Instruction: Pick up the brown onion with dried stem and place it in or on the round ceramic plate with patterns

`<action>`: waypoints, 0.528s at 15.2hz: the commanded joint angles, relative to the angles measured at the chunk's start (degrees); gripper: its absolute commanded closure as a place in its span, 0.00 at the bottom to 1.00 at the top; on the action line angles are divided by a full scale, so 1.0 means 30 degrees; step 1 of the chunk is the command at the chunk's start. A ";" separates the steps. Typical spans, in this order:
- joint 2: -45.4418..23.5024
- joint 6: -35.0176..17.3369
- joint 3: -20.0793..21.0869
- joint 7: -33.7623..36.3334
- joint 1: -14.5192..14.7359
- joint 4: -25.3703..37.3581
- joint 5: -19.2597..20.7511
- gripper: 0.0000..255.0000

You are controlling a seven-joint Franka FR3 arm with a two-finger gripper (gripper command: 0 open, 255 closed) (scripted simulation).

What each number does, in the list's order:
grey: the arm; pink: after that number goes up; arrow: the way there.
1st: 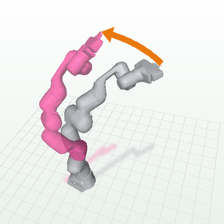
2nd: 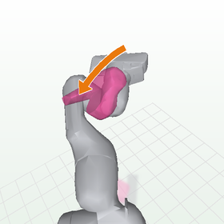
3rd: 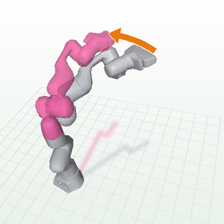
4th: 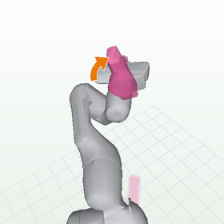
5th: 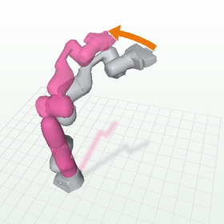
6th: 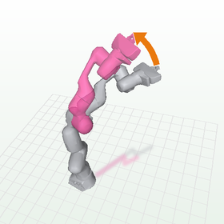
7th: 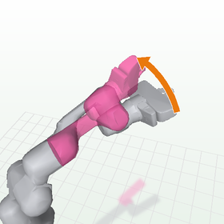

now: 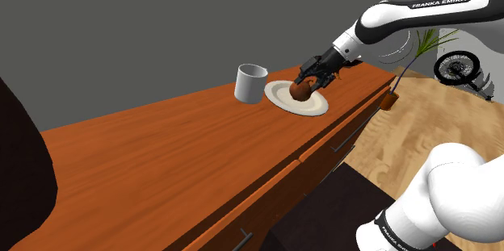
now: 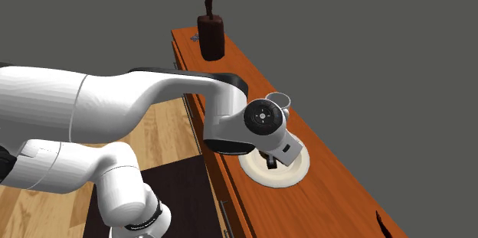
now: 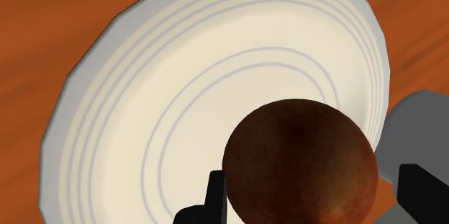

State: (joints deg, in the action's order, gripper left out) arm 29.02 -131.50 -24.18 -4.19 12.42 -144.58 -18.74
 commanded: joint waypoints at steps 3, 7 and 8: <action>0.1128 0.2035 0.0043 0.0512 -0.0702 0.0886 0.0848 0.00; 0.1378 0.2569 0.0040 0.0616 -0.0858 0.1160 0.1029 0.00; 0.1378 0.2569 0.0040 0.0615 -0.0858 0.1161 0.1028 0.00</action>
State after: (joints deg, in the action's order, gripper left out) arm 33.07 -123.95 -24.08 -2.39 9.89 -141.16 -15.71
